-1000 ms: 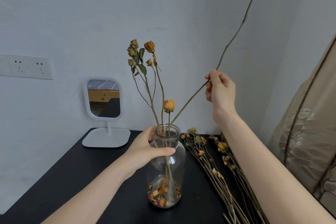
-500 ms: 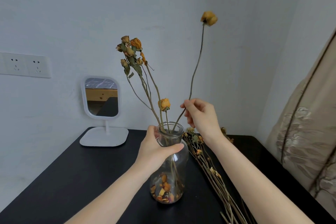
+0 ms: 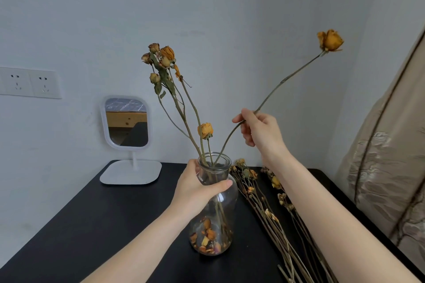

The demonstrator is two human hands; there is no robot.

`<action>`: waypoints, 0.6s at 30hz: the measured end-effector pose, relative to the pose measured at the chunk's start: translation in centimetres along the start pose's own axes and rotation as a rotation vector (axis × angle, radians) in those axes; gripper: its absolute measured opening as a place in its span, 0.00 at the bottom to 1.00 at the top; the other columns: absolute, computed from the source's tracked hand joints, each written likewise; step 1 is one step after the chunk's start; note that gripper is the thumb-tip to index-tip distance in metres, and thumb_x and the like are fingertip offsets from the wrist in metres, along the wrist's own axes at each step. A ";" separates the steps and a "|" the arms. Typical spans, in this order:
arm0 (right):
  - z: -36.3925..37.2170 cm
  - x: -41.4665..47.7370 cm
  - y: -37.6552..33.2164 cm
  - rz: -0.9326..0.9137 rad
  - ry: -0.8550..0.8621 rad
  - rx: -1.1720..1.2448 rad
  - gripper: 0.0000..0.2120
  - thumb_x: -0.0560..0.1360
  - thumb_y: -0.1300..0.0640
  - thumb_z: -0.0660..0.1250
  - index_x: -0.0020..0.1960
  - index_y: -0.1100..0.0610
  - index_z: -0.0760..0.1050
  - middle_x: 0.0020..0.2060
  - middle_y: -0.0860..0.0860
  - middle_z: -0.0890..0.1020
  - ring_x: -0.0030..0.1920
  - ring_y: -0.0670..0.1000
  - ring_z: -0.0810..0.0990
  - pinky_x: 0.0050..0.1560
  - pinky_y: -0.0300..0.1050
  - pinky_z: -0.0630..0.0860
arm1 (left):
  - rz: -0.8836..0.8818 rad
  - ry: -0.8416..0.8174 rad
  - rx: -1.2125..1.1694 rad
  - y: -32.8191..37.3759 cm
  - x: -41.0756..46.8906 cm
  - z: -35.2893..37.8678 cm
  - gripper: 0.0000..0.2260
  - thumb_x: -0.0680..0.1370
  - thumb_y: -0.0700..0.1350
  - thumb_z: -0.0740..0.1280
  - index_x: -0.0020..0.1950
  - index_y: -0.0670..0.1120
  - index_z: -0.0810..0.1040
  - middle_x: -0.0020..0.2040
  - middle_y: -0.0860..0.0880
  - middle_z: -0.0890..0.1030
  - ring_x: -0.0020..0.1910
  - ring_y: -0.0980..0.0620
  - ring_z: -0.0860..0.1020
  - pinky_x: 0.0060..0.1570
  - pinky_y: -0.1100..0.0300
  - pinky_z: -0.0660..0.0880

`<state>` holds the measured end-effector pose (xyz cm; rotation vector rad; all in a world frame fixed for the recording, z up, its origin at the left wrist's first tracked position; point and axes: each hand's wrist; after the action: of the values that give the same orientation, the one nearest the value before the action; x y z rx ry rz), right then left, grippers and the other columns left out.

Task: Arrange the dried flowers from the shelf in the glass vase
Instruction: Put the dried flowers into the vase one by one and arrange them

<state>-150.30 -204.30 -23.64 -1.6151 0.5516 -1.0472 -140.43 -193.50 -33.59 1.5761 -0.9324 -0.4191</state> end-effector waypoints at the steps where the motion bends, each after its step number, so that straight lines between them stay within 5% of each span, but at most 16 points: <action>1: 0.1 -0.1 0.1 0.015 -0.028 -0.021 0.17 0.80 0.56 0.58 0.36 0.58 0.77 0.25 0.49 0.70 0.21 0.43 0.65 0.21 0.33 0.61 | 0.011 0.000 0.009 0.0 0.0 0.1 0.21 0.62 0.53 0.78 0.47 0.60 0.70 0.50 0.60 0.76 0.48 0.64 0.74 0.39 0.71 0.68; 7: 0.3 -1.2 1.3 0.139 -0.270 -0.221 0.12 0.79 0.56 0.61 0.41 0.59 0.78 0.25 0.48 0.71 0.20 0.42 0.64 0.21 0.33 0.60 | 0.023 0.037 0.080 0.1 0.4 0.6 0.19 0.61 0.56 0.78 0.48 0.60 0.76 0.52 0.54 0.74 0.58 0.53 0.73 0.59 0.54 0.73; 12: -0.3 -0.5 0.8 0.096 -0.102 -0.126 0.10 0.77 0.54 0.63 0.47 0.61 0.76 0.27 0.50 0.71 0.22 0.44 0.64 0.21 0.34 0.61 | -0.006 0.097 0.168 0.0 0.9 1.4 0.27 0.59 0.61 0.77 0.53 0.54 0.75 0.54 0.53 0.73 0.61 0.50 0.69 0.59 0.48 0.72; 14: -0.6 -0.2 0.5 0.058 -0.066 -0.091 0.09 0.78 0.57 0.62 0.44 0.61 0.76 0.27 0.50 0.71 0.23 0.45 0.64 0.22 0.35 0.60 | -0.006 0.096 0.132 -0.1 1.0 1.6 0.26 0.59 0.60 0.77 0.51 0.55 0.74 0.54 0.54 0.75 0.60 0.52 0.71 0.57 0.50 0.73; 18: -0.8 0.0 0.7 0.030 -0.056 -0.085 0.13 0.80 0.57 0.59 0.40 0.59 0.77 0.28 0.51 0.73 0.23 0.45 0.66 0.22 0.34 0.62 | -0.002 0.054 -0.005 0.0 0.8 1.6 0.24 0.58 0.57 0.78 0.48 0.57 0.71 0.47 0.59 0.79 0.49 0.62 0.76 0.39 0.69 0.70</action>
<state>-150.82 -204.94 -24.25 -1.7004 0.5876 -0.9645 -141.08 -195.21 -33.81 1.5762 -0.8878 -0.3787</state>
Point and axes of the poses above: each hand's wrist, its own x-axis towards the middle knuckle, its own z-axis out of the palm, y = z × x
